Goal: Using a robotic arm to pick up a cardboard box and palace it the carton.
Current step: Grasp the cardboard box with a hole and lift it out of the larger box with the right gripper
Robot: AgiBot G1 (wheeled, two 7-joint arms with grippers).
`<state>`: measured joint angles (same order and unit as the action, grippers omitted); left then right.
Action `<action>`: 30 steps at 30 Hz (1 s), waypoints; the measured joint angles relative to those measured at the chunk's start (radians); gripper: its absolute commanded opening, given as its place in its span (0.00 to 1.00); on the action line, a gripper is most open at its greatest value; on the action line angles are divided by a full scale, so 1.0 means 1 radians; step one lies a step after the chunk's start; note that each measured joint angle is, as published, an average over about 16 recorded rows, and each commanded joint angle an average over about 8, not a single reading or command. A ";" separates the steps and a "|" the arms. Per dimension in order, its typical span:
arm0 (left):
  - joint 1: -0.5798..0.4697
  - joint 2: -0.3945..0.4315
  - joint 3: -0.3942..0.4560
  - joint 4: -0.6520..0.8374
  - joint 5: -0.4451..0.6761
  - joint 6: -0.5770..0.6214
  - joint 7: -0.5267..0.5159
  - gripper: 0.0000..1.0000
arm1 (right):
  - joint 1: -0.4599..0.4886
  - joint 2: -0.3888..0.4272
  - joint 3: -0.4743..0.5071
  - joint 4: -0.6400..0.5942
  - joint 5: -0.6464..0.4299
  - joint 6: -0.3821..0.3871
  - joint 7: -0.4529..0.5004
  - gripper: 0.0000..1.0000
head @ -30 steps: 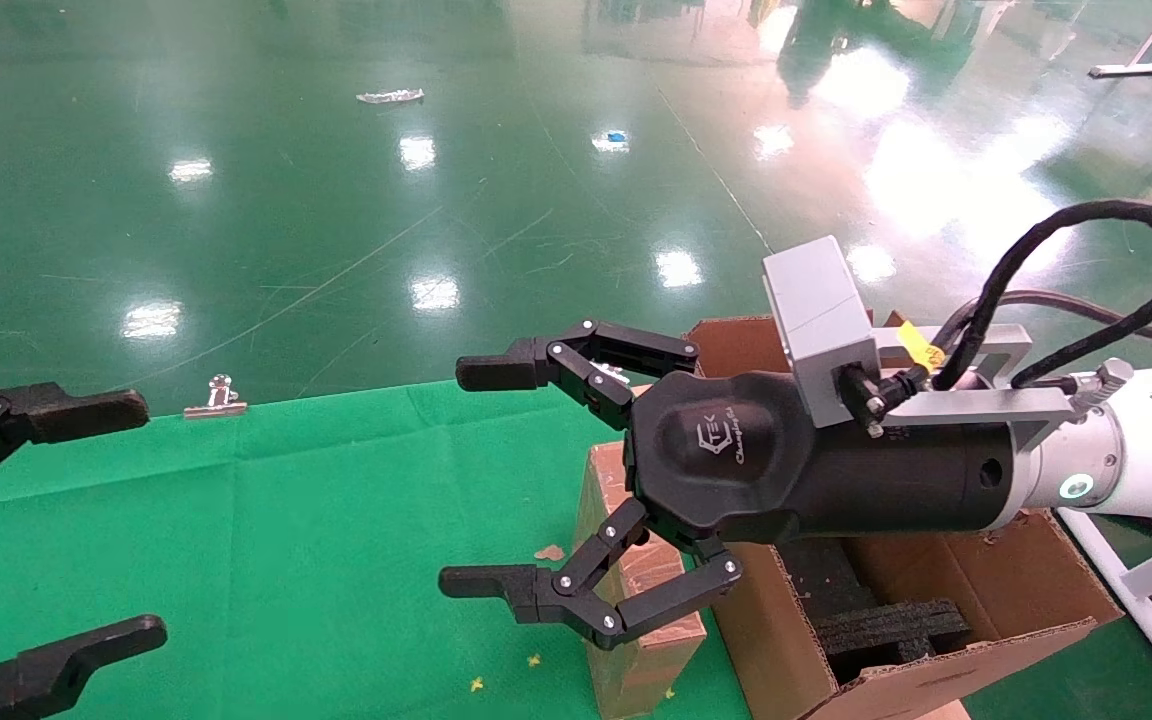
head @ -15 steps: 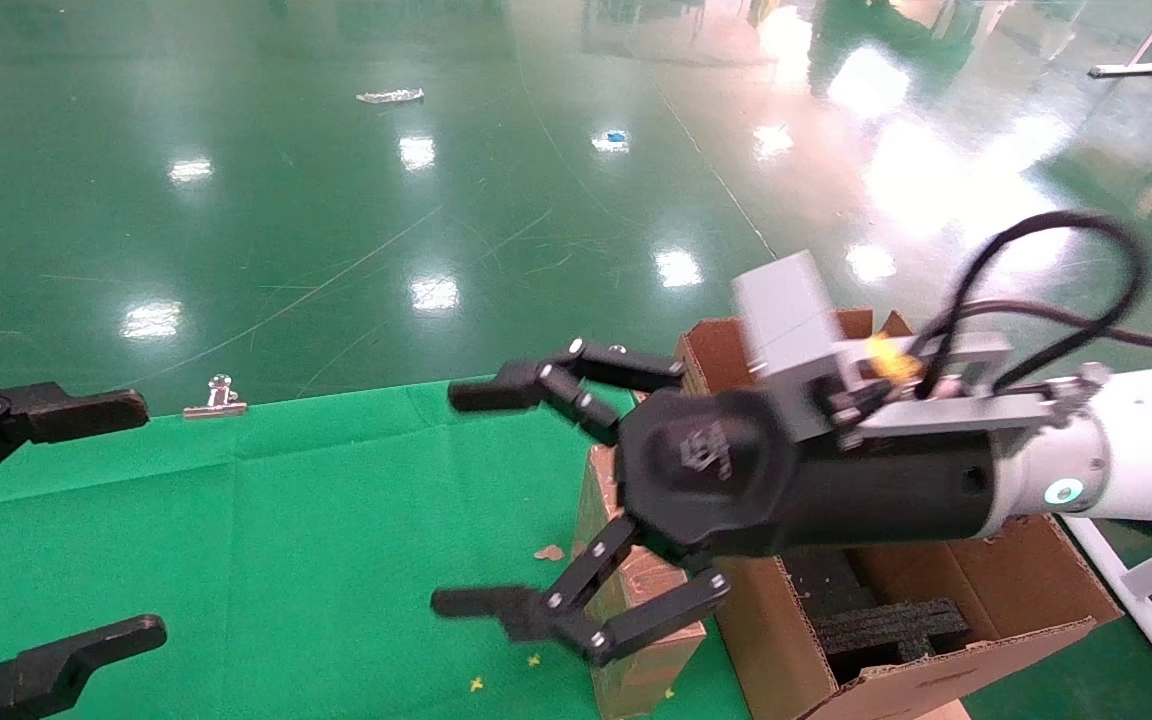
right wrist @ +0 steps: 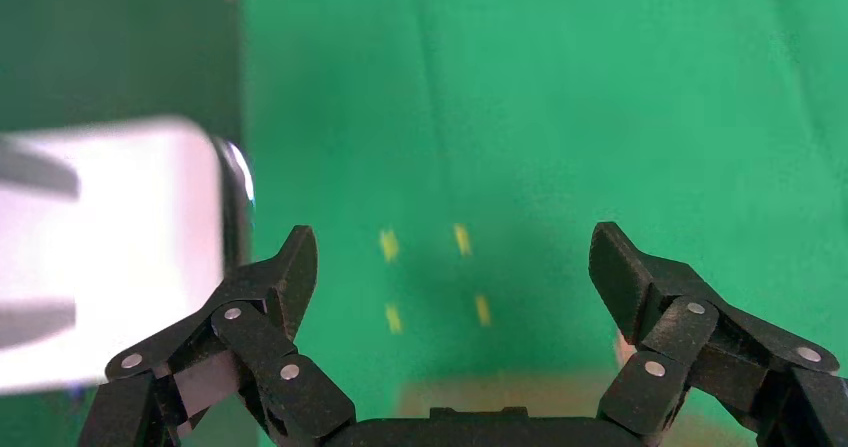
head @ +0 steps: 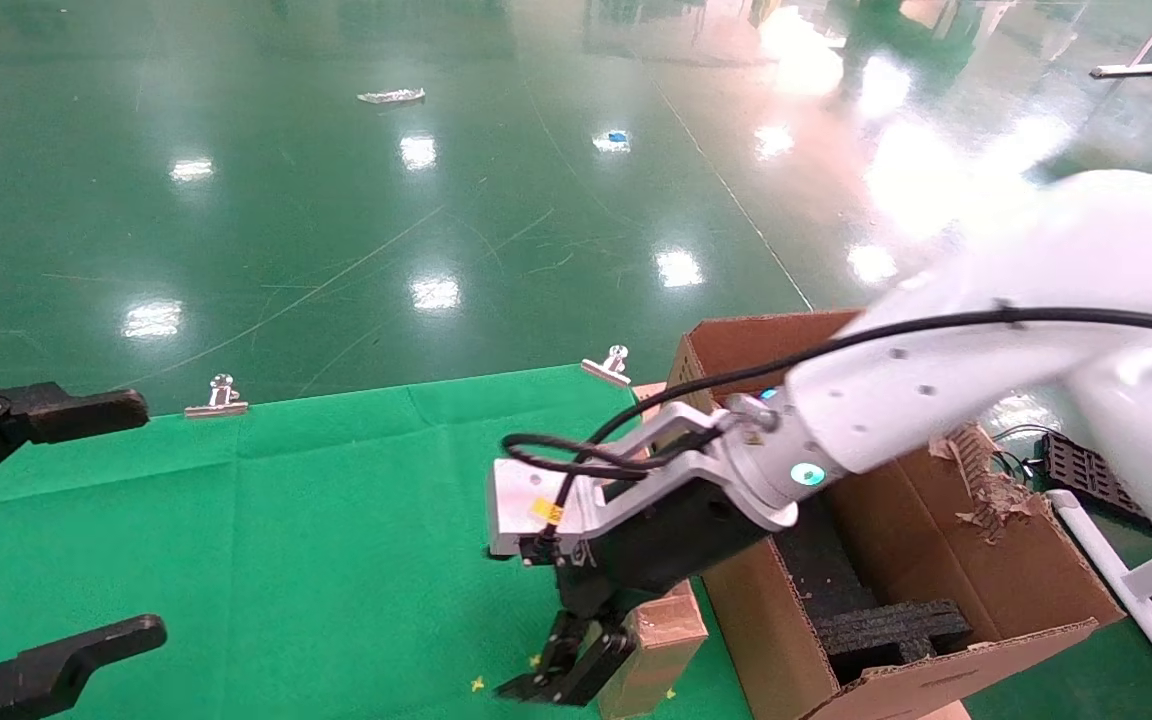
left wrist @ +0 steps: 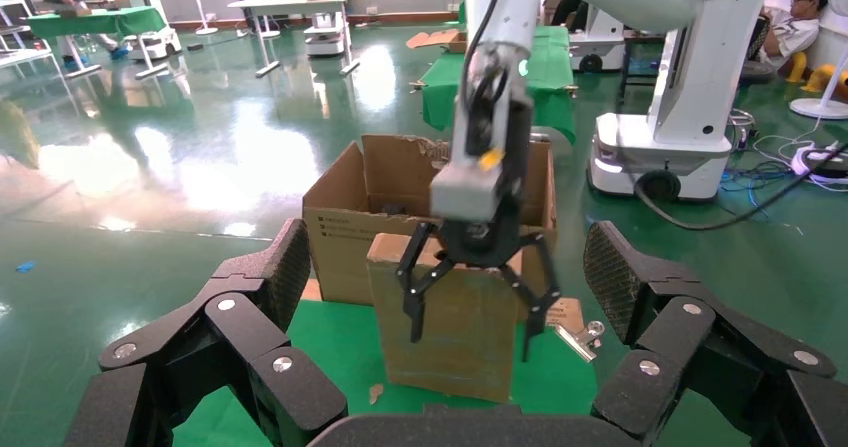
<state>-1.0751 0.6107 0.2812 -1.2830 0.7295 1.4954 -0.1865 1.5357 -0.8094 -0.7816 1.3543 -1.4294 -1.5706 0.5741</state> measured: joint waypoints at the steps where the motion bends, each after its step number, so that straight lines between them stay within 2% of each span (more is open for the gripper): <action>1: 0.000 0.000 0.000 0.000 0.000 0.000 0.000 1.00 | 0.030 -0.010 -0.031 0.000 -0.027 -0.003 0.017 1.00; 8: 0.000 0.000 0.001 0.000 0.000 0.000 0.000 1.00 | 0.231 -0.038 -0.224 0.002 -0.128 -0.010 0.107 1.00; 16: 0.000 0.000 0.001 0.000 -0.001 -0.001 0.001 1.00 | 0.429 -0.044 -0.426 0.004 -0.134 -0.010 0.153 1.00; 22: 0.000 -0.001 0.002 0.000 -0.001 -0.001 0.001 1.00 | 0.518 -0.063 -0.571 0.005 -0.110 -0.004 0.179 1.00; 30: 0.000 -0.001 0.002 0.000 -0.002 -0.001 0.001 1.00 | 0.575 -0.093 -0.708 0.005 -0.065 0.013 0.219 1.00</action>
<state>-1.0756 0.6098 0.2834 -1.2829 0.7279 1.4945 -0.1854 2.1110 -0.9023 -1.4899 1.3592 -1.4940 -1.5580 0.7933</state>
